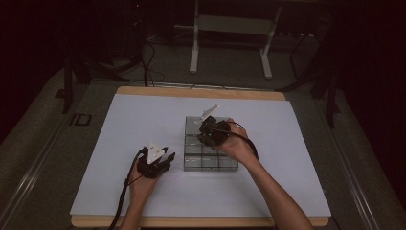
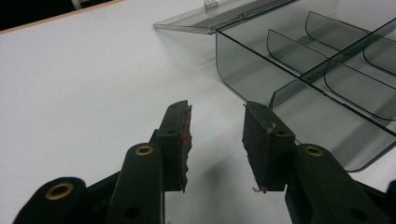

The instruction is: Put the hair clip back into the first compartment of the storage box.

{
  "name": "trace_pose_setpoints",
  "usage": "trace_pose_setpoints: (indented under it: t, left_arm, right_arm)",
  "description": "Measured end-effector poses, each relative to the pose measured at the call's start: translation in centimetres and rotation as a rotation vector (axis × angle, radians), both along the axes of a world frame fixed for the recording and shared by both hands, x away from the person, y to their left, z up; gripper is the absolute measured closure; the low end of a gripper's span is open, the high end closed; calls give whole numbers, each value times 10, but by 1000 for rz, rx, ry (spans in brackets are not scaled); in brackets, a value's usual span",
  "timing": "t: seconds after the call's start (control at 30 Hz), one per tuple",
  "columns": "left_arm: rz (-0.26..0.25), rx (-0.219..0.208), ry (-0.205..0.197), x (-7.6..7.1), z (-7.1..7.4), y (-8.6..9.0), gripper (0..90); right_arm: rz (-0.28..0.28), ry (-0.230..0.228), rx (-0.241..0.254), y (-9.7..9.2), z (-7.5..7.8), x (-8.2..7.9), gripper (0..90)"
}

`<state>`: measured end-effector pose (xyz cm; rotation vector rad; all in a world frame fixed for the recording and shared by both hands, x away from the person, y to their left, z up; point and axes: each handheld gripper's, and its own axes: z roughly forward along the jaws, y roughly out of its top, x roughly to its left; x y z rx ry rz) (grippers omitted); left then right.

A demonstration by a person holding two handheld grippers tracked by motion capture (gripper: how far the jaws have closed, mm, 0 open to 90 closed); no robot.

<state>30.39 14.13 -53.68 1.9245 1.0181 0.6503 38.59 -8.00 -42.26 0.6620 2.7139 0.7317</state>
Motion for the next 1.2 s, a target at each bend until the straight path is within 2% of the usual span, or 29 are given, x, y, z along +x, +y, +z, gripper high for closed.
trace_pose_setpoints:
  t: [0.3, 0.8, 1.0, 1.2]
  left_arm:
    - [-1, 1, 0, 0, 0, 0, 614]
    - [-2, 3, -2, 0, 0, 0, 613]
    - [-3, 2, 1, 0, 0, 0, 613]
    - [-3, 2, 1, 0, 0, 0, 613]
  right_arm:
    - [9, 15, -19, 13, -6, 4, 776]
    - [5, 70, -64, 36, -19, 14, 776]
    - [-16, 101, -83, 43, -27, 19, 776]
    - [-23, 112, -99, 48, -34, 24, 775]
